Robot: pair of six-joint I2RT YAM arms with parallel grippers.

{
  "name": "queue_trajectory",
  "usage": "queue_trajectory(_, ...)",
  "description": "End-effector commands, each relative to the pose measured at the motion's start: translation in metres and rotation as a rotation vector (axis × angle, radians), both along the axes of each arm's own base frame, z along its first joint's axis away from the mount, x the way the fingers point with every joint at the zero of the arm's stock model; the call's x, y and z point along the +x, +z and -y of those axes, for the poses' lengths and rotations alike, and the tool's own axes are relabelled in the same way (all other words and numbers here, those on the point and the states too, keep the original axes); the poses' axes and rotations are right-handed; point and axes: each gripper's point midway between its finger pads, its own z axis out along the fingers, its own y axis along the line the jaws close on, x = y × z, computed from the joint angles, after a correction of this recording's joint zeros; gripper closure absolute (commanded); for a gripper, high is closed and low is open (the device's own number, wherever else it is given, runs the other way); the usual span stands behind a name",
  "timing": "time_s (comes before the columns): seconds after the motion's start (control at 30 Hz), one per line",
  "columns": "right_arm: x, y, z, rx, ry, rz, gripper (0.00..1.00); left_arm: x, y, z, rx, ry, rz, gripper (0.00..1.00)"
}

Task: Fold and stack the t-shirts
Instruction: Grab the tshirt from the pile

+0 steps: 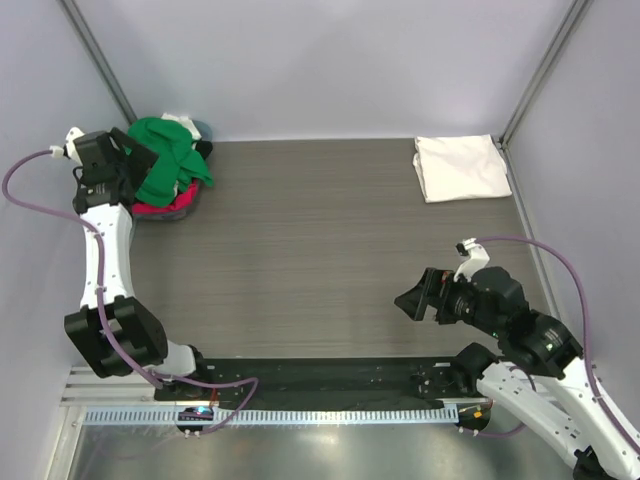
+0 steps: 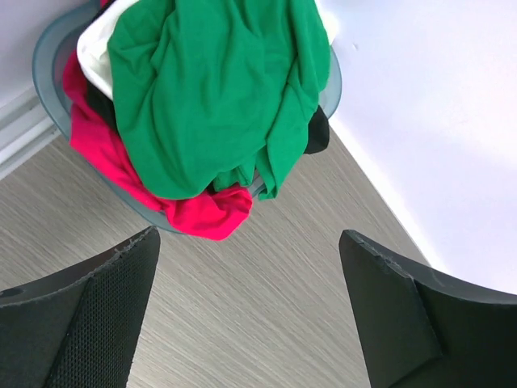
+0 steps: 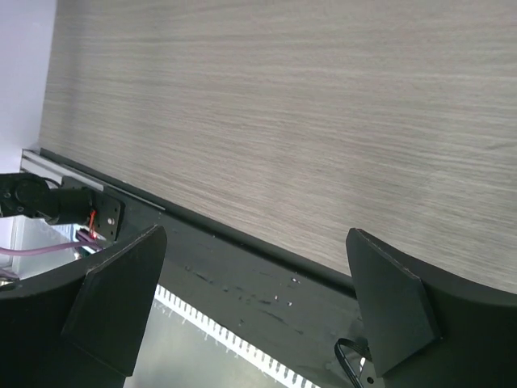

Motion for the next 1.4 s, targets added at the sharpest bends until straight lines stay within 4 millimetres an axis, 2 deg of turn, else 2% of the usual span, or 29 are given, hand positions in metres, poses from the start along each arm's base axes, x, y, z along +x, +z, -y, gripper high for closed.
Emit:
queue_trajectory(0.0, 0.003, 0.035, 0.015, 0.012, -0.043, 0.132, 0.0, -0.002, 0.017, -0.004, 0.063, -0.019, 0.041, 0.07)
queue_trajectory(0.07, 0.001, 0.041, 0.018, 0.009, -0.041, 0.152, 0.0, 0.003, 0.024, -0.002, 0.074, -0.046, 0.065, 0.05)
queue_trajectory(0.2, -0.005, 0.04, 0.018, 0.029, -0.028, 0.144, 0.0, 0.017, 0.027, -0.007, 0.081, -0.05, 0.083, 0.05)
queue_trajectory(0.3, -0.006, 0.034, 0.018, 0.027, -0.032, 0.127, 0.0, 0.035, 0.016, -0.018, 0.068, -0.038, 0.075, 0.06)
queue_trajectory(0.33, -0.006, 0.033, 0.018, 0.028, -0.034, 0.124, 0.0, 0.045, 0.006, -0.022, 0.063, -0.043, 0.067, 0.06)
queue_trajectory(0.4, -0.006, 0.031, 0.017, 0.022, -0.031, 0.117, 0.0, 0.057, 0.002, -0.028, 0.07, -0.044, 0.058, 0.07)
queue_trajectory(0.43, -0.005, 0.031, 0.017, 0.02, -0.033, 0.114, 0.0, 0.067, -0.014, -0.032, 0.066, -0.049, 0.025, 0.07)
queue_trajectory(0.5, -0.004, 0.032, 0.017, 0.015, -0.037, 0.112, 0.0, 0.077, -0.013, -0.037, 0.078, -0.053, 0.025, 0.09)
queue_trajectory(0.53, -0.003, 0.032, 0.017, 0.011, -0.037, 0.111, 0.0, 0.085, -0.031, -0.04, 0.067, -0.056, -0.01, 0.09)
queue_trajectory(0.63, 0.002, 0.027, 0.017, -0.016, -0.049, 0.097, 0.0, 0.097, -0.041, -0.044, 0.061, -0.059, -0.032, 0.11)
queue_trajectory(0.67, 0.004, 0.022, 0.017, -0.029, -0.055, 0.08, 0.0, 0.102, -0.056, -0.046, 0.047, -0.058, -0.061, 0.12)
queue_trajectory(0.7, 0.005, 0.021, 0.016, -0.035, -0.055, 0.072, 0.0, 0.106, -0.054, -0.048, 0.044, -0.055, -0.057, 0.15)
queue_trajectory(0.9, 0.012, 0.016, 0.014, -0.062, -0.068, 0.052, 0.0, 0.112, -0.101, -0.053, 0.01, -0.038, -0.148, 0.22)
queue_trajectory(1.13, 0.011, 0.018, 0.017, -0.057, -0.075, 0.065, 0.0, 0.109, -0.126, -0.058, 0.018, -0.026, -0.204, 0.28)
queue_trajectory(1.23, 0.012, 0.018, 0.017, -0.06, -0.076, 0.069, 0.0, 0.108, -0.131, -0.06, 0.024, -0.018, -0.222, 0.36)
queue_trajectory(1.27, 0.013, 0.018, 0.017, -0.061, -0.078, 0.068, 0.0, 0.109, -0.13, -0.06, 0.026, -0.017, -0.22, 0.5)
queue_trajectory(1.37, 0.013, 0.015, 0.017, -0.071, -0.076, 0.062, 0.0, 0.112, -0.132, -0.06, 0.02, -0.027, -0.219, 0.72)
